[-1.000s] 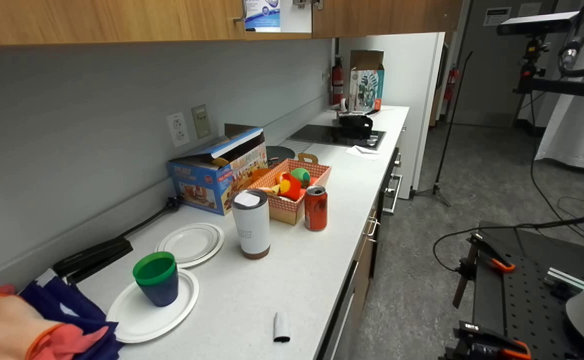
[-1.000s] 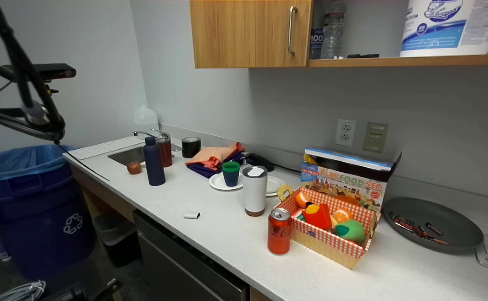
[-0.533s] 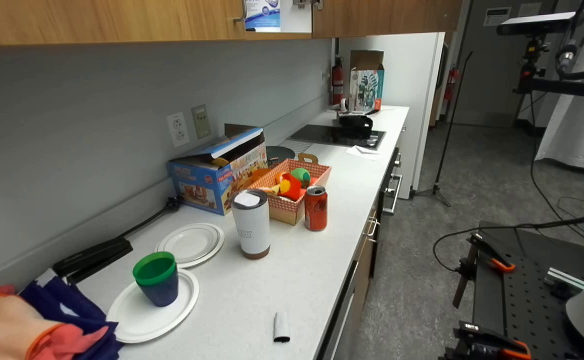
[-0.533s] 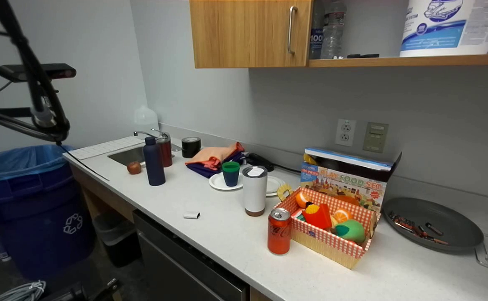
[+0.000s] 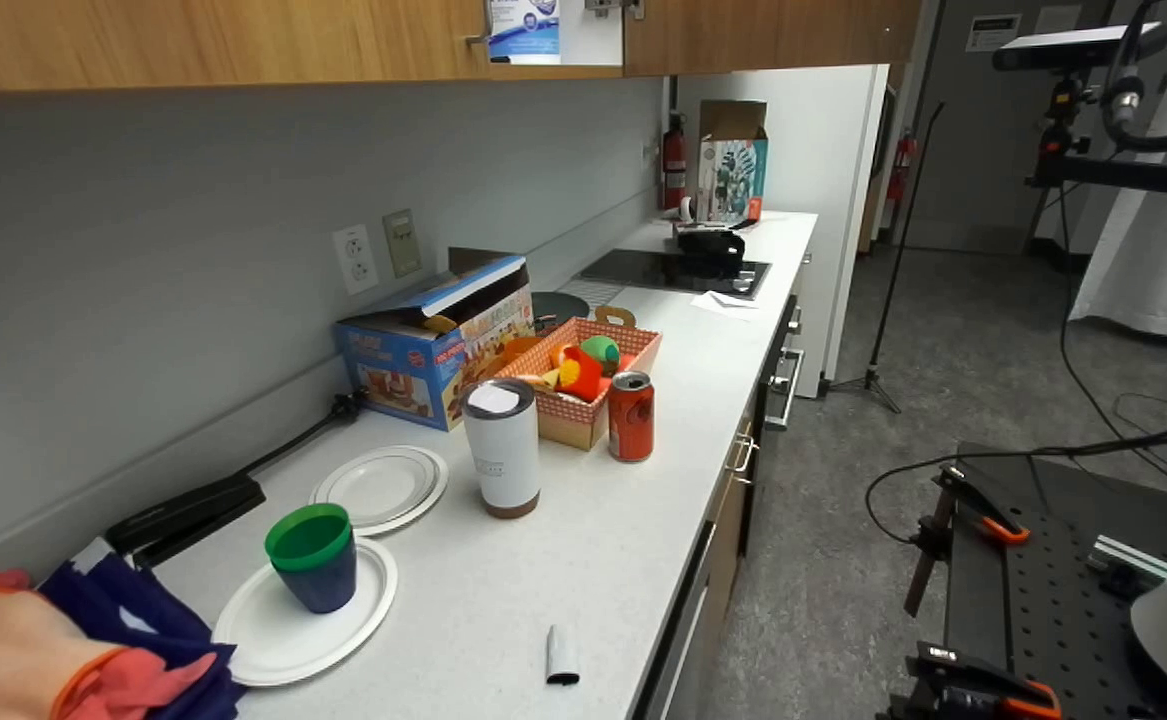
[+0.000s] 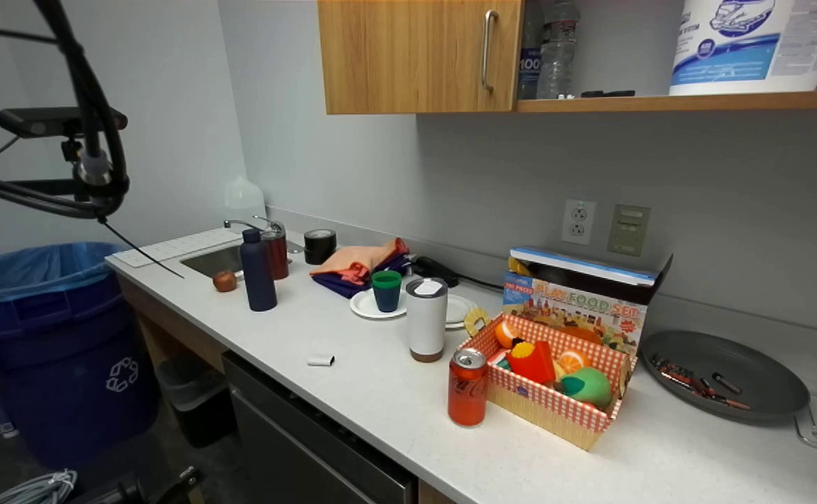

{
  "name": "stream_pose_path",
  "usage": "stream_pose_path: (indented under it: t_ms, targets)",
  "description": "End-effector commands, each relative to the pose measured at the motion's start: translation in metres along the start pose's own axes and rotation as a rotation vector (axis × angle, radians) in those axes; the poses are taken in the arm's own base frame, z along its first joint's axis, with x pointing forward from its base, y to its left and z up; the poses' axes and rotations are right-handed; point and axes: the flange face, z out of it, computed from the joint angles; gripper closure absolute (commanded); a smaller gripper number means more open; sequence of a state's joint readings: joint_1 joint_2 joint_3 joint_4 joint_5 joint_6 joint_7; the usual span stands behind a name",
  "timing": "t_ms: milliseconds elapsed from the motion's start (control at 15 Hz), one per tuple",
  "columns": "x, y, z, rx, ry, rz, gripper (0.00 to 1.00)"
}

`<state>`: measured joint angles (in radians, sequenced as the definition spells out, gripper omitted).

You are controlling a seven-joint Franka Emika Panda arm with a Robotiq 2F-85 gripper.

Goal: Close the door of the cupboard.

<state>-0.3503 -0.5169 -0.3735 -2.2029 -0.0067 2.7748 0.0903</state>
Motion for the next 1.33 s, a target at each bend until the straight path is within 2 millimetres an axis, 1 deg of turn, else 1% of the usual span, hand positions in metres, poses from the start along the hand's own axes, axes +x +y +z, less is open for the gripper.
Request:
stream_pose_path:
  t_ms: [0, 133, 200, 333, 400, 467, 867, 1067, 1267]
  targets:
    - [-0.010, -0.013, -0.016, 0.107, -0.028, -0.030, 0.00]
    - [-0.017, -0.020, -0.028, 0.139, -0.043, -0.055, 0.00]
    - [-0.019, -0.024, -0.027, 0.157, -0.053, -0.068, 0.00]
    - [-0.026, -0.034, -0.032, 0.199, -0.075, -0.094, 0.00]
    - [-0.029, -0.040, -0.040, 0.213, -0.080, -0.106, 0.00]
    - [-0.030, -0.044, -0.042, 0.225, -0.088, -0.114, 0.00]
    - [-0.036, -0.064, -0.041, 0.318, -0.216, -0.154, 0.00]
    - [-0.037, -0.072, -0.040, 0.389, -0.316, -0.185, 0.00]
    - [-0.039, -0.082, -0.033, 0.449, -0.411, -0.203, 0.00]
